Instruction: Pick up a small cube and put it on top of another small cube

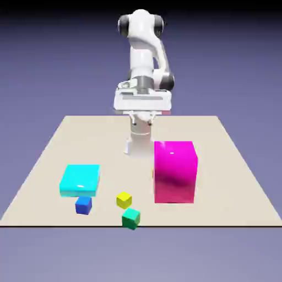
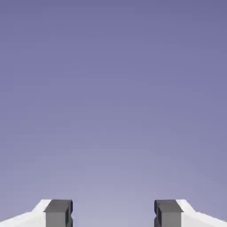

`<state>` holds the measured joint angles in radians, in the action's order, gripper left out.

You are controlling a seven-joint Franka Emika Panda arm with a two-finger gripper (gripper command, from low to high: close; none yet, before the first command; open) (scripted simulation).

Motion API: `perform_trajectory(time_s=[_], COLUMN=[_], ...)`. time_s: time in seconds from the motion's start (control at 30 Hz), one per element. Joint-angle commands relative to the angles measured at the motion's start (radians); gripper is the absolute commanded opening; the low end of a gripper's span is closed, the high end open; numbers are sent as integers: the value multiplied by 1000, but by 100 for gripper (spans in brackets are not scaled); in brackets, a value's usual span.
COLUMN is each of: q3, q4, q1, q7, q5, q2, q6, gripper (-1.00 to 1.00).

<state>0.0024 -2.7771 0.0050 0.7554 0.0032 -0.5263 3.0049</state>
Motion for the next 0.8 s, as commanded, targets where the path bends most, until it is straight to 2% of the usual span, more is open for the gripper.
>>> perform_trajectory(time_s=[0.0,0.77], q3=[2,48], q4=[27,654], q1=[-6,-138], q7=[12,285], q5=[3,65], q2=[36,870], q6=[-27,-640], gripper=[0,0])
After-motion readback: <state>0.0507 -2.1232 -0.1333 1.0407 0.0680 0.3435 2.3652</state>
